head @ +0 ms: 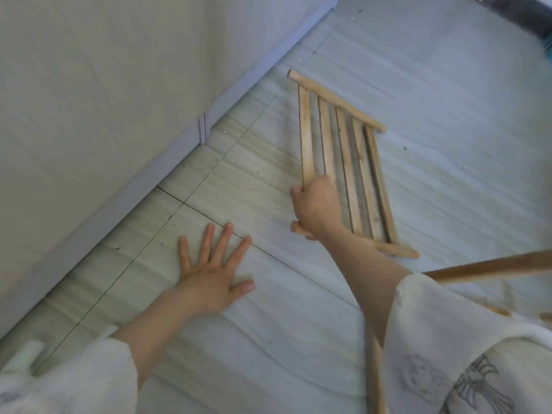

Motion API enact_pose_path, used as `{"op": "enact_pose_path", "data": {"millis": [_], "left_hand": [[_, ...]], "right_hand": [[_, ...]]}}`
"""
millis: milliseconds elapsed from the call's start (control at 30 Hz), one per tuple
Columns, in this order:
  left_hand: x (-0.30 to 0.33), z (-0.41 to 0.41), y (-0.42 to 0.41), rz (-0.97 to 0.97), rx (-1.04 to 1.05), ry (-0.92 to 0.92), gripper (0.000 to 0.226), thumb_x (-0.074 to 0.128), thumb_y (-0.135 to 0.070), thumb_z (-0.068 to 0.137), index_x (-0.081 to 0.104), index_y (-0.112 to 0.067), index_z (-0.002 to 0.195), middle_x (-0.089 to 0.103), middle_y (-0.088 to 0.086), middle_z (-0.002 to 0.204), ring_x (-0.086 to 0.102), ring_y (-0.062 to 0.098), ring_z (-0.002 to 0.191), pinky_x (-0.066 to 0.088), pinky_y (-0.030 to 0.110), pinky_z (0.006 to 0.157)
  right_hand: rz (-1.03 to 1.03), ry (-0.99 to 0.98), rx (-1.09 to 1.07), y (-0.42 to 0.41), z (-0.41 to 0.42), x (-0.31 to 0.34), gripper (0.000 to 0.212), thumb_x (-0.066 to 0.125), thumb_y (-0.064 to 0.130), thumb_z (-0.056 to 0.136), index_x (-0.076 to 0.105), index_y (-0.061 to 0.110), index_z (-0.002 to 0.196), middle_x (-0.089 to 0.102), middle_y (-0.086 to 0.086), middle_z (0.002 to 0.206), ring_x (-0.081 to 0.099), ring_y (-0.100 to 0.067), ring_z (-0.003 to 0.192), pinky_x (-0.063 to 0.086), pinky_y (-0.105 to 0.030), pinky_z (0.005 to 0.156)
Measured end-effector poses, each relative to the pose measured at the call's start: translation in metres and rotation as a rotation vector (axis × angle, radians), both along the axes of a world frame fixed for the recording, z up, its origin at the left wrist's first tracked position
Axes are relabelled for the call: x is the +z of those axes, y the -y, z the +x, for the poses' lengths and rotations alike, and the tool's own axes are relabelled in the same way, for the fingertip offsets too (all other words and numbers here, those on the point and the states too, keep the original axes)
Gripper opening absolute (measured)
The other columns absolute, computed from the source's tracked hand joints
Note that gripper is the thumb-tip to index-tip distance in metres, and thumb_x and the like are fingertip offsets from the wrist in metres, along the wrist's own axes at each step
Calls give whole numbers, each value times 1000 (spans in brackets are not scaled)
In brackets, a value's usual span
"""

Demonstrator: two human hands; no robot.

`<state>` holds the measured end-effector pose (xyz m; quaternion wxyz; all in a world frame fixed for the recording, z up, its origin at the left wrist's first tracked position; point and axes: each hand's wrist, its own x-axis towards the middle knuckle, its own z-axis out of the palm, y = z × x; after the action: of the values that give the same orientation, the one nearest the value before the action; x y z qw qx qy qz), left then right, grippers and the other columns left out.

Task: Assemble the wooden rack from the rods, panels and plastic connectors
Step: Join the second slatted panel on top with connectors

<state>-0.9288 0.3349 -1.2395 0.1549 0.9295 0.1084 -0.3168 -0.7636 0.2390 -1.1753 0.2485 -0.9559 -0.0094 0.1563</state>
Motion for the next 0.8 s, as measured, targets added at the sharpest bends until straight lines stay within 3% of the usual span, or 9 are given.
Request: {"op": "enact_pose_path", "data": {"millis": [100,167,233,300,367,467,600,700,800], "left_hand": [[9,-1,-5,-122,97,70,64,27,-51,97,-17,-41,143,-40,-8,145,-35,20,136,-20,56,106],[19,-10,-7,-331,299,208,56,32,-33,101,3,-31,149,-20,-5,155,-20,14,142,-12,44,114],[35,-26,-8,-536,464,340,57,36,-22,100,6,-25,149,-14,-7,156,-14,10,143,-4,32,117],[56,-45,-8,-571,479,416,60,37,-23,100,4,-29,149,-15,-14,153,-15,6,142,0,28,117],[79,-61,-9,-550,492,450,59,36,-27,99,5,-30,149,-16,-14,154,-10,6,143,6,28,117],[129,-83,0,-532,577,536,59,38,-27,99,9,-26,149,-8,-5,158,2,11,145,13,29,115],[229,-124,23,-529,560,714,57,38,-25,99,13,-17,149,8,5,157,10,16,144,12,27,113],[313,-149,32,-507,522,791,54,37,-23,100,16,-10,148,14,11,155,15,22,143,13,29,114],[386,-169,42,-555,599,855,52,34,-27,101,19,-9,148,18,13,154,22,25,140,20,33,113]], "right_hand": [[63,25,43,4,-15,31,21,44,24,95,44,5,104,54,-8,81,57,-26,69,46,-34,49],[58,21,107,9,-26,49,16,43,22,96,41,7,97,46,-3,71,51,-23,62,38,-29,46],[21,14,161,14,-39,69,14,41,20,97,38,7,94,43,-2,67,46,-19,56,31,-26,42],[29,14,180,14,-52,94,15,41,20,97,40,6,91,47,-4,68,46,-17,51,33,-22,39],[95,29,177,11,-69,126,18,42,19,96,45,2,90,53,-10,74,53,-23,58,41,-23,47],[293,41,172,13,-103,189,22,42,15,94,50,1,80,55,-11,66,56,-25,59,50,-34,58],[486,123,204,31,-163,294,18,42,15,94,49,4,82,56,-9,62,54,-16,48,53,-35,61],[562,192,265,50,-215,379,26,40,13,95,43,8,70,53,-8,58,51,-9,41,47,-21,47],[633,294,344,78,-270,455,26,38,12,96,41,8,71,50,-10,57,43,0,28,34,-11,34]]}}
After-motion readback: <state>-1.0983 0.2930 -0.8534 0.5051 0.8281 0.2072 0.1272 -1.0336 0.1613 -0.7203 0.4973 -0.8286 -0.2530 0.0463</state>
